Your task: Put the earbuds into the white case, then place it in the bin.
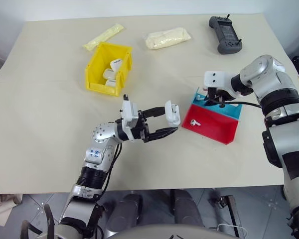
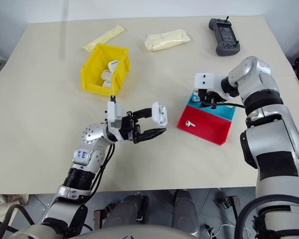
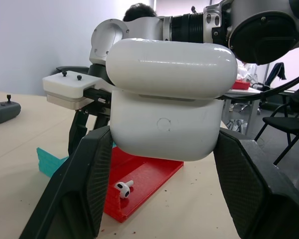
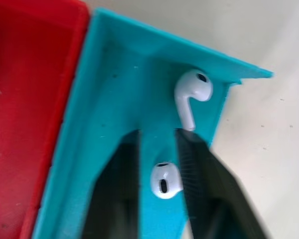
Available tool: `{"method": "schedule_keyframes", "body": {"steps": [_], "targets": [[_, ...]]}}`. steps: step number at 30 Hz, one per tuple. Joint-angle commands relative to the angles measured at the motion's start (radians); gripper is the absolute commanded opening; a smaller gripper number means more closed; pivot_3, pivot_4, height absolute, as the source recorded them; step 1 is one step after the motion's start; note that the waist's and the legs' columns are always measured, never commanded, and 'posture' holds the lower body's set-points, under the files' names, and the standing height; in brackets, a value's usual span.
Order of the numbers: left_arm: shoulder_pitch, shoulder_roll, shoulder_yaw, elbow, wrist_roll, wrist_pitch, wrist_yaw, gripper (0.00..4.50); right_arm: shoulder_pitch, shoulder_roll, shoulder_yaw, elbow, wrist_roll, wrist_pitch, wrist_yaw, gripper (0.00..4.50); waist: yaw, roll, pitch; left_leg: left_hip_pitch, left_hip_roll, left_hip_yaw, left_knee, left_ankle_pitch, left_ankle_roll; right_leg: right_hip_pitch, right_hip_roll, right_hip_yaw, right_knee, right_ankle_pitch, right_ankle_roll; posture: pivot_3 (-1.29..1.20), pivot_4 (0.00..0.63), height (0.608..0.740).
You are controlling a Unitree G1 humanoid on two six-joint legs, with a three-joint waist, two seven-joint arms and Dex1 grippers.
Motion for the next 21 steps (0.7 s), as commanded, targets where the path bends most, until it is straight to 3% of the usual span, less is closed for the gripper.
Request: {"method": "schedule_keyframes", "body": {"steps": [1,3,11,21], "targets": [[0.006,0.001,0.010,-0.045,-0.016,-0.009,0.001,2.72,-0.005,-0.021,-0.026,-0.010,0.014,-0.029,0.008,2.32,0.000,0.000,0.000,0.000,0.000,0.000,0.000,0.000,0.000,0.000,0.000,0.000,0.000,0.000,0.000,0.00,0.150,0.740],[0.006,0.000,0.010,-0.045,-0.017,-0.009,0.001,2.72,-0.011,-0.032,-0.028,-0.009,0.007,-0.048,0.004,2.93,0.000,0.000,0.000,0.000,0.000,0.000,0.000,0.000,0.000,0.000,0.000,0.000,0.000,0.000,0.000,0.00,0.150,0.740],[0.007,-0.008,0.008,-0.042,-0.019,-0.012,0.004,2.72,-0.008,-0.075,-0.007,0.023,-0.043,-0.128,-0.034,2.93,0.000,0.000,0.000,-0.001,0.000,0.000,-0.001,0.000,0.000,-0.001,0.000,0.000,0.000,0.000,0.000,0.00,0.150,0.740],[0.012,-0.010,0.012,-0.049,-0.018,-0.012,0.013,2.72,-0.026,-0.042,-0.043,0.048,-0.027,-0.151,-0.072,2.93,-0.001,0.000,0.000,0.000,0.000,0.001,-0.001,0.000,0.000,-0.001,0.000,0.000,0.000,0.000,0.000,0.00,0.150,0.740]]}}
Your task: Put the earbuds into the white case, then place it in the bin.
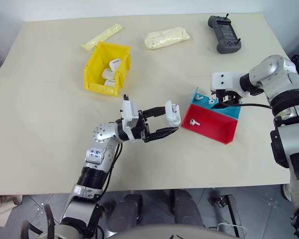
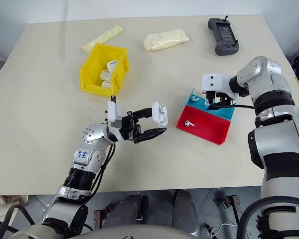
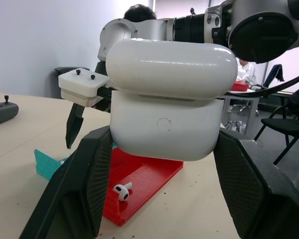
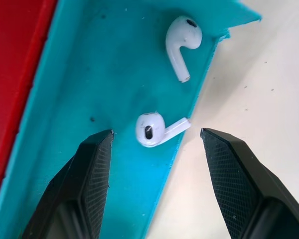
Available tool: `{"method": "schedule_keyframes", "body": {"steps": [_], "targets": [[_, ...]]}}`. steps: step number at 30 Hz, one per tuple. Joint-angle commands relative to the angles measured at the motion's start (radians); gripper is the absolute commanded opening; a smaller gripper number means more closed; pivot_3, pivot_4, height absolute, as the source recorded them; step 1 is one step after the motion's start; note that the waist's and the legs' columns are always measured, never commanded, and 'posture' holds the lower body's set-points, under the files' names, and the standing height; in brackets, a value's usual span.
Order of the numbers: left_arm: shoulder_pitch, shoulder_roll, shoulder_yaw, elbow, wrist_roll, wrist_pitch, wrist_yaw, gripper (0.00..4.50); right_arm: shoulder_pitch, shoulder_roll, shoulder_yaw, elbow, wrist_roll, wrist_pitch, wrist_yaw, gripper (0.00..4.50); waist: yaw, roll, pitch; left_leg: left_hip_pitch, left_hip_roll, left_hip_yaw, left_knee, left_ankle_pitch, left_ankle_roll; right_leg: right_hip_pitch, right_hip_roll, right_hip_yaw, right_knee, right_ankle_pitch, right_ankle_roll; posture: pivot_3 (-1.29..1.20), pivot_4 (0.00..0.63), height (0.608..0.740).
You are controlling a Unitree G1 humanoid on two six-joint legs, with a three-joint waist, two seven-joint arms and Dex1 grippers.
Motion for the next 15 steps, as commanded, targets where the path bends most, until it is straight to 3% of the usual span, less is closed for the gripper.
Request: {"method": "schedule_keyframes", "body": {"steps": [1,9,15], "targets": [[0.011,-0.002,0.011,-0.051,-0.017,-0.011,0.008,2.72,-0.031,0.018,-0.040,0.003,0.038,0.023,0.011,2.93,-0.001,0.000,0.000,0.000,0.000,0.000,0.000,0.000,0.000,0.000,0.000,0.000,0.000,0.000,0.000,0.00,0.150,0.740],[0.013,0.005,0.010,-0.057,-0.020,-0.004,0.008,2.72,-0.051,0.090,-0.082,0.025,0.077,0.212,0.007,2.93,-0.011,0.000,0.000,0.000,0.000,0.000,0.000,0.000,0.000,0.000,0.000,0.000,0.001,0.000,0.000,0.00,0.150,0.740],[0.009,0.008,0.012,-0.060,-0.020,0.000,0.009,2.72,-0.040,0.118,-0.077,0.022,0.063,0.195,-0.045,2.93,-0.017,0.000,0.000,0.000,0.000,0.000,0.000,0.000,0.000,0.000,0.000,0.000,0.001,0.000,0.000,0.00,0.150,0.740]]}}
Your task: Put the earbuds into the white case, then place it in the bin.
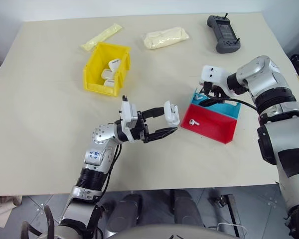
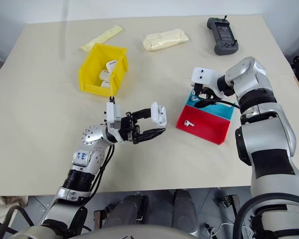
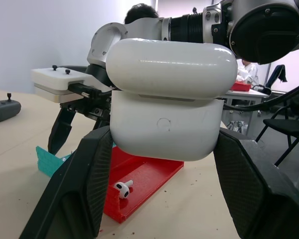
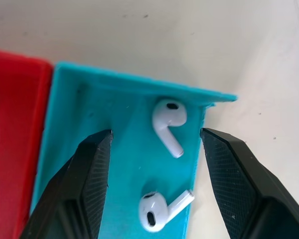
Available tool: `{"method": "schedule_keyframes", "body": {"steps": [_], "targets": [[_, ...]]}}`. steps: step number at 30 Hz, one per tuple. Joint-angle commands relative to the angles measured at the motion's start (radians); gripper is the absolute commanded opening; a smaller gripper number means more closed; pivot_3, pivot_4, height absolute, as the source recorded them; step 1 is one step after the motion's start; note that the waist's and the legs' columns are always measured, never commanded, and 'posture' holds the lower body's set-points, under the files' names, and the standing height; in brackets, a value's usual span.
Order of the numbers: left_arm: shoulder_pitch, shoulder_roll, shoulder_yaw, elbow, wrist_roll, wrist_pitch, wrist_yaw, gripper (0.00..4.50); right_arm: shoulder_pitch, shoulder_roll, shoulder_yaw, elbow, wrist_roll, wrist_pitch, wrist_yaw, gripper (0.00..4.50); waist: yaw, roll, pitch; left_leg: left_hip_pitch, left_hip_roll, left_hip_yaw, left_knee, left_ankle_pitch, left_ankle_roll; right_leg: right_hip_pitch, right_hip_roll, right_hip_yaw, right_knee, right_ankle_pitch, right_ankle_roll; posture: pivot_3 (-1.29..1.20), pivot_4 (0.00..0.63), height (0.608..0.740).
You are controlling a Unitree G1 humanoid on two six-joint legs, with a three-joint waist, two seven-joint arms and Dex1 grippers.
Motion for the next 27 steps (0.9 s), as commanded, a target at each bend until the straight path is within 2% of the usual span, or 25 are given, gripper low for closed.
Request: {"method": "schedule_keyframes", "body": {"steps": [1,14,17,20,27], "targets": [[-0.005,0.003,0.011,-0.045,-0.018,-0.003,0.001,2.72,-0.010,0.009,-0.002,-0.004,-0.003,-0.033,-0.025,2.93,-0.004,0.000,0.000,0.000,0.000,0.000,0.000,0.000,0.000,0.000,0.000,0.000,0.000,0.000,0.000,0.00,0.150,0.740],[0.008,0.008,0.016,-0.066,-0.020,0.007,0.012,2.72,-0.004,0.043,0.001,0.003,-0.007,-0.074,-0.042,2.93,-0.008,0.000,0.000,0.000,0.000,0.002,0.000,0.000,0.000,-0.004,0.000,0.000,0.005,0.000,-0.001,0.00,0.150,0.740],[0.008,0.007,0.017,-0.067,-0.020,0.008,0.011,2.72,0.001,0.044,0.005,0.003,-0.009,-0.066,-0.028,2.31,-0.008,0.000,0.000,0.000,0.000,0.003,0.000,0.000,0.000,-0.004,0.000,0.000,0.005,0.000,-0.001,0.00,0.150,0.740],[0.009,0.007,0.018,-0.068,-0.020,0.008,0.009,2.72,0.004,0.043,0.007,0.002,-0.014,-0.062,-0.028,1.35,-0.008,0.000,0.000,0.000,0.000,0.003,0.000,0.000,0.000,-0.004,0.000,0.000,0.006,0.000,-0.001,0.00,0.150,0.740],[0.008,0.006,0.019,-0.068,-0.021,0.011,0.004,2.72,0.003,0.040,0.005,0.004,-0.019,-0.055,-0.036,1.35,-0.008,0.000,0.000,0.000,0.000,0.004,0.001,0.000,0.000,-0.005,-0.001,0.000,0.006,0.000,-0.001,0.00,0.150,0.740]]}}
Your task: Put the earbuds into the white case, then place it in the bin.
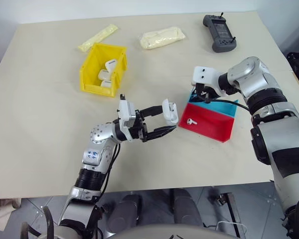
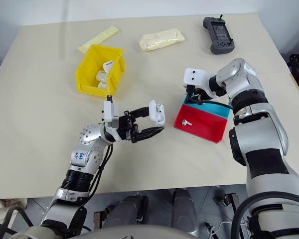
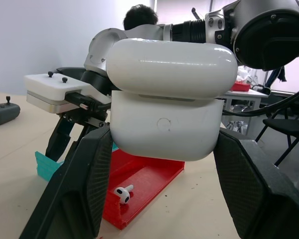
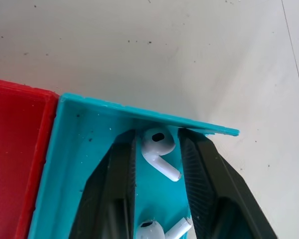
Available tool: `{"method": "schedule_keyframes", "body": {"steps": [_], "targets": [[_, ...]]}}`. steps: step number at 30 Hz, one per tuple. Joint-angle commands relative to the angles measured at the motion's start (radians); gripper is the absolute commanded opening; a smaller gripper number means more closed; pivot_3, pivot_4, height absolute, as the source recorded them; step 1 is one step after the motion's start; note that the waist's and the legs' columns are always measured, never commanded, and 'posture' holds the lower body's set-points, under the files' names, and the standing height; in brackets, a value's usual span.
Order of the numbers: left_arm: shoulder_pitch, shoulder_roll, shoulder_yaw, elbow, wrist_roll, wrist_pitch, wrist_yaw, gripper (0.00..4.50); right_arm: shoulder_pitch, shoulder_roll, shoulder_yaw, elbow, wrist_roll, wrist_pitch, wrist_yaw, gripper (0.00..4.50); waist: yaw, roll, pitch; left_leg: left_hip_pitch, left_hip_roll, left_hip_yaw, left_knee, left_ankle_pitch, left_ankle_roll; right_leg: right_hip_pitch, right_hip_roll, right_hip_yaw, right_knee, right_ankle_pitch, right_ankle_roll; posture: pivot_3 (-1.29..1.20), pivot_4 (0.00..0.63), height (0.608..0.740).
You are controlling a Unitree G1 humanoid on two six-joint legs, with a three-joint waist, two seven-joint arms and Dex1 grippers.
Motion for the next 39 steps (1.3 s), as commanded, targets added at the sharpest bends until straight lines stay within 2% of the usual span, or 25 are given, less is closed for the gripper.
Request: {"method": "schedule_keyframes", "body": {"steps": [1,4,8,18,25,28,32,35,39], "targets": [[0.004,0.002,0.003,-0.045,-0.019,-0.004,-0.002,2.72,0.003,-0.003,0.003,0.004,-0.004,0.007,0.001,1.35,0.000,0.000,0.000,0.000,0.000,0.000,0.000,0.000,0.000,0.000,0.000,0.000,0.000,0.000,0.000,0.00,0.150,0.740],[0.003,0.002,0.004,-0.045,-0.019,-0.004,-0.002,2.72,0.004,-0.003,0.002,0.002,-0.001,0.008,0.011,1.35,0.000,0.000,0.000,0.000,0.000,0.000,0.000,0.000,0.000,0.000,0.000,0.000,0.000,0.000,0.000,0.00,0.150,0.740],[0.001,0.002,0.005,-0.044,-0.019,-0.005,-0.003,2.72,0.007,-0.003,0.001,-0.001,0.000,0.010,0.019,0.48,0.000,0.000,0.000,0.000,0.000,0.001,0.000,0.000,0.000,0.000,0.000,0.000,0.000,0.000,0.000,0.00,0.150,0.740],[0.000,0.000,0.004,-0.045,-0.017,-0.003,0.003,2.72,-0.009,-0.045,-0.057,-0.024,0.054,0.035,0.025,0.46,0.002,0.000,0.000,0.000,0.000,0.002,0.000,0.000,0.000,-0.002,0.000,0.001,0.000,0.000,0.000,0.00,0.150,0.740],[0.002,0.007,0.011,-0.045,-0.018,-0.001,0.004,2.72,0.006,-0.180,-0.180,-0.175,0.197,0.149,0.168,0.46,0.004,0.000,0.000,-0.003,0.000,0.002,0.000,0.000,0.000,-0.004,-0.001,0.001,0.001,0.000,0.000,0.00,0.150,0.740],[-0.003,0.008,0.013,-0.035,-0.016,-0.004,0.003,2.72,0.086,-0.210,-0.252,-0.346,0.300,0.276,0.213,0.46,0.002,0.000,0.000,-0.003,0.000,0.003,0.000,0.000,0.000,-0.005,0.000,0.001,0.001,0.000,0.000,0.00,0.150,0.740],[-0.016,0.006,0.017,-0.022,-0.012,-0.007,0.011,2.72,0.324,-0.201,-0.392,-0.782,0.516,0.595,0.194,0.46,0.007,0.000,0.000,-0.003,0.002,0.005,0.000,0.000,0.000,-0.005,0.000,0.000,0.001,0.000,0.000,0.00,0.150,0.740],[-0.019,0.009,0.018,-0.022,-0.010,-0.002,0.016,2.72,0.472,-0.164,-0.490,-1.047,0.677,0.829,0.112,0.46,0.011,0.000,0.000,-0.004,0.002,0.005,0.001,-0.001,0.000,-0.006,0.000,0.000,0.001,0.000,0.000,0.00,0.150,0.740],[-0.022,0.015,0.016,-0.020,-0.003,0.010,0.026,2.72,0.621,-0.059,-0.616,-1.295,0.867,1.037,-0.055,0.46,0.020,0.000,0.000,-0.004,0.002,0.005,0.002,-0.001,0.000,-0.006,0.000,0.001,0.002,0.000,-0.001,0.00,0.150,0.740]]}}
